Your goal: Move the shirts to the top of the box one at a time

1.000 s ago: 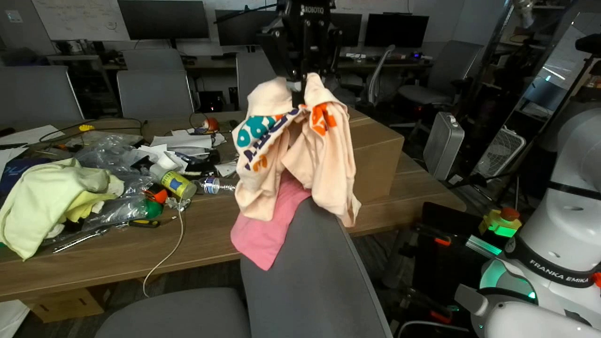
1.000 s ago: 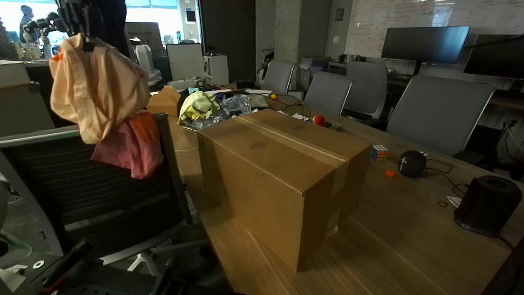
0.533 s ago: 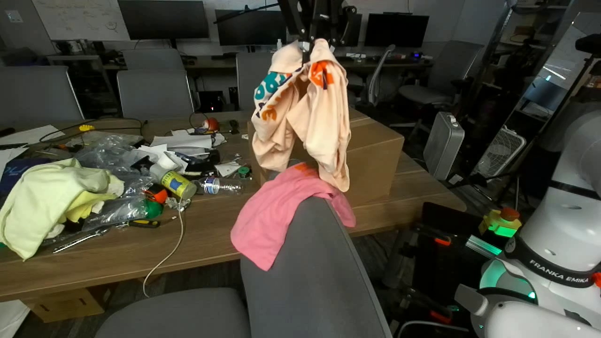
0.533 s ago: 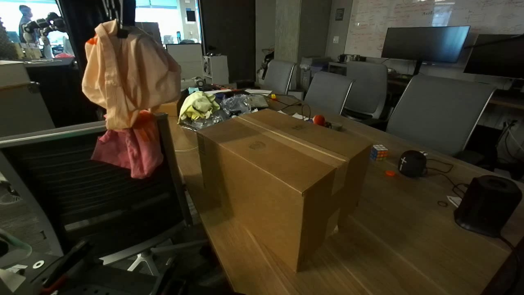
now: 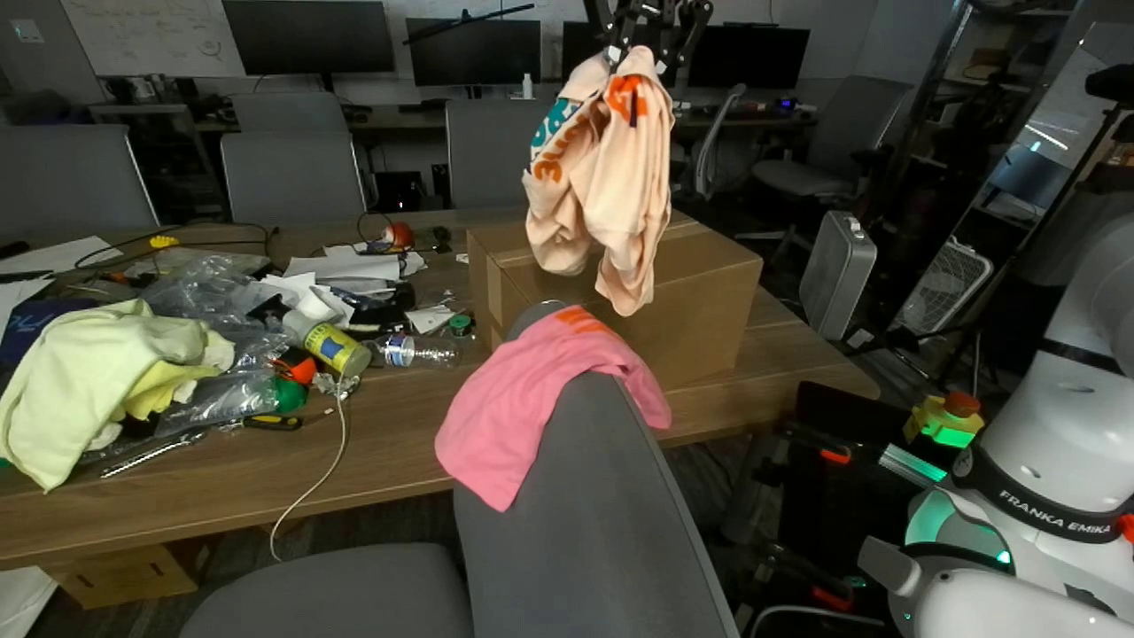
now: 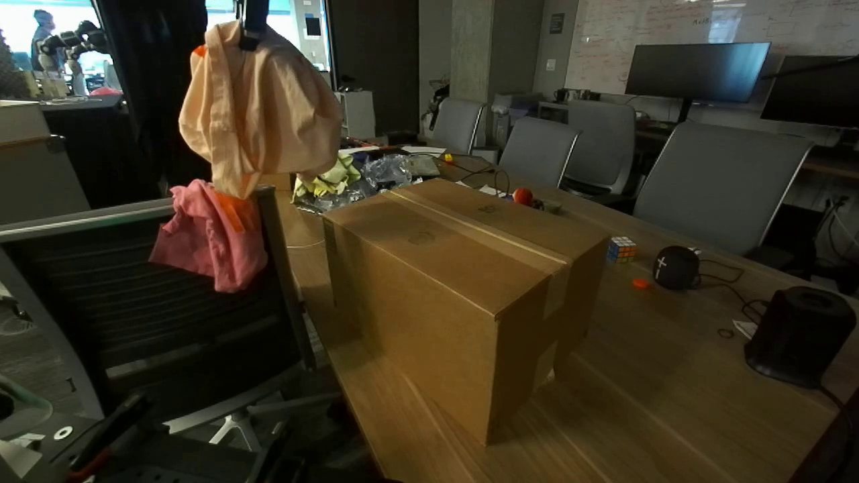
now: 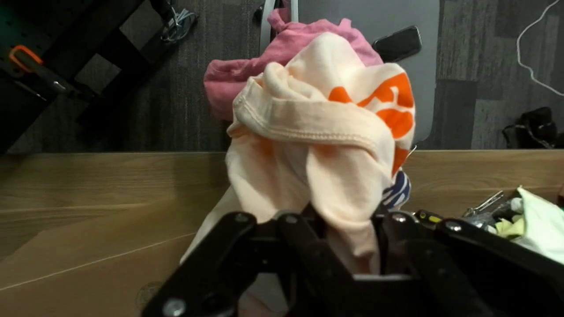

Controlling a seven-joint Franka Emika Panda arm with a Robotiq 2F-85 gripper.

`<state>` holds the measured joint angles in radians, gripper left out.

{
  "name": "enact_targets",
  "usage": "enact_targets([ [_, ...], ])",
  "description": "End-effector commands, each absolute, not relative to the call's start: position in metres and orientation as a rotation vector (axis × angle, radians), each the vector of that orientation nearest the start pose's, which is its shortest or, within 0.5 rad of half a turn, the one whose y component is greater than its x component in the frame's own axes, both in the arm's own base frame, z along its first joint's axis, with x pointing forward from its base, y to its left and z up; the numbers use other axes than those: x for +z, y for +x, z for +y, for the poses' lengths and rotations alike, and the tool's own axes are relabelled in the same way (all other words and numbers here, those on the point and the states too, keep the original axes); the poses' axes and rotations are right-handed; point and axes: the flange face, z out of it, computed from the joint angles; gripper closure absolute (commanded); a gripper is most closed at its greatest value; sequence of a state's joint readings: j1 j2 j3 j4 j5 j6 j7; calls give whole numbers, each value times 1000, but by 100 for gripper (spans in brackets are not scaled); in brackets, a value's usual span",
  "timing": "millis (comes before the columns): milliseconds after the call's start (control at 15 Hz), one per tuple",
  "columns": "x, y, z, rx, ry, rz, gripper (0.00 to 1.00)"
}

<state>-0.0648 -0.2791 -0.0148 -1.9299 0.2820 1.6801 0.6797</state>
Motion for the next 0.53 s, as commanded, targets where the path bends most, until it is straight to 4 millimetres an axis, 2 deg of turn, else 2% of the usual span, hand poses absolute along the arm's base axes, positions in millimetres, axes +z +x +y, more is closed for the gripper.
enact_targets([
  [0, 611, 456, -42, 62, -2526, 1241, 95],
  [267, 599, 451, -72, 55, -2447, 1393, 95],
  [467, 592, 460, -80, 56, -2411, 1472, 95],
])
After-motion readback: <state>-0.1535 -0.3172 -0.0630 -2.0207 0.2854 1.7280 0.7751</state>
